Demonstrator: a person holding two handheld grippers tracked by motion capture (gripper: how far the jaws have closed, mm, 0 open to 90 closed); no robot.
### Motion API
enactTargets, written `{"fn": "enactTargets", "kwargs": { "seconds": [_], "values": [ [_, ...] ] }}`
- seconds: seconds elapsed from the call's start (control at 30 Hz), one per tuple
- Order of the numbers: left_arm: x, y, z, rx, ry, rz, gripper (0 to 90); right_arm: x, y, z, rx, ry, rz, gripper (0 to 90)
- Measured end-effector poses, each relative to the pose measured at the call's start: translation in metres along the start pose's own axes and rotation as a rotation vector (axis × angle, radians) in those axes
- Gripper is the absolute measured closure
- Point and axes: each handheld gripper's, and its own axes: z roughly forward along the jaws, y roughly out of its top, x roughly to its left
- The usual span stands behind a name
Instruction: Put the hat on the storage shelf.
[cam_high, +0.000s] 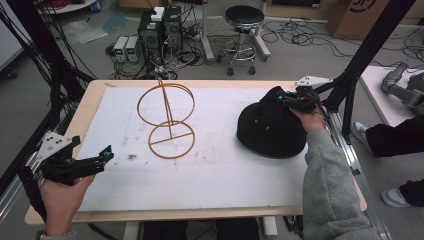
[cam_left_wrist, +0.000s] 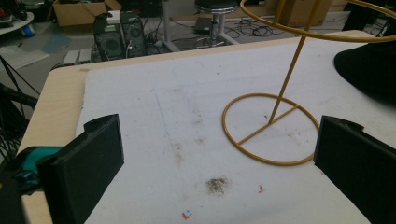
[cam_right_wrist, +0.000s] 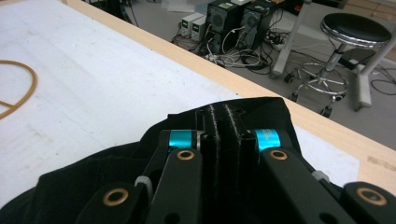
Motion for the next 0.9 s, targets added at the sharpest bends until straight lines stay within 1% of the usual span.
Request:
{"fn": "enactTargets", "kwargs": {
  "seconds": [0.1, 0.2, 0.23, 0.3, 0.33, 0.37, 0.47, 0.5, 0.57, 0.6, 0.63, 0.67, 0.73, 0.77, 0.8, 0.83, 0.9],
  "values": [
    [0.000, 0.000, 0.000, -0.002, -0.001, 0.002, 2.0, 0.000, 0.002, -0.004, -0.011, 0.017, 0.014, 86.9],
    [-0.001, 0.000, 0.000, -0.002, -0.003, 0.003, 2.0, 0.001, 0.003, -0.007, -0.016, 0.020, 0.008, 87.1],
    [-0.001, 0.001, 0.000, -0.002, -0.002, 0.003, 2.0, 0.001, 0.004, -0.011, -0.023, 0.031, 0.009, 87.3],
    [-0.002, 0.001, 0.000, -0.002, -0.002, 0.002, 2.0, 0.002, 0.005, -0.012, -0.028, 0.029, 0.011, 87.4],
    [-0.002, 0.001, 0.000, -0.003, -0.003, 0.002, 2.0, 0.002, 0.005, -0.014, -0.036, 0.035, 0.013, 87.5],
    [-0.002, 0.001, -0.001, -0.004, -0.004, 0.004, 2.0, 0.002, 0.008, -0.020, -0.053, 0.051, 0.027, 87.6],
    [-0.001, 0.001, -0.001, -0.006, -0.005, 0.003, 2.0, 0.003, 0.010, -0.025, -0.065, 0.059, 0.026, 87.7],
    [-0.002, 0.002, -0.002, -0.008, -0.005, 0.002, 2.0, 0.003, 0.011, -0.027, -0.070, 0.070, 0.027, 87.7],
    [-0.002, 0.002, -0.002, -0.009, -0.007, 0.002, 2.0, 0.008, 0.017, -0.035, -0.079, 0.087, 0.019, 87.8],
    [-0.002, 0.002, -0.002, -0.010, -0.008, 0.003, 2.0, 0.008, 0.017, -0.035, -0.079, 0.087, 0.019, 87.8],
    [-0.002, 0.002, -0.003, -0.012, -0.008, 0.004, 2.0, 0.012, 0.020, -0.039, -0.087, 0.106, 0.010, 87.8],
    [-0.002, 0.003, -0.003, -0.013, -0.009, 0.004, 2.0, 0.012, 0.020, -0.039, -0.087, 0.106, 0.010, 87.8],
    [-0.002, 0.003, -0.004, -0.015, -0.012, 0.005, 2.0, 0.020, 0.027, -0.046, -0.088, 0.141, -0.023, 87.8],
    [-0.003, 0.003, -0.004, -0.017, -0.011, 0.001, 2.0, 0.020, 0.027, -0.046, -0.088, 0.141, -0.023, 87.8],
    [-0.002, 0.003, -0.005, -0.015, -0.012, 0.005, 2.0, 0.022, 0.030, -0.047, -0.088, 0.148, -0.029, 87.8],
    [-0.003, 0.004, -0.005, -0.017, -0.013, 0.005, 2.0, 0.029, 0.038, -0.052, -0.098, 0.173, -0.050, 87.8],
    [-0.003, 0.004, -0.007, -0.021, -0.015, 0.007, 2.0, 0.031, 0.041, -0.054, -0.103, 0.177, -0.059, 87.8]
  ]
}}
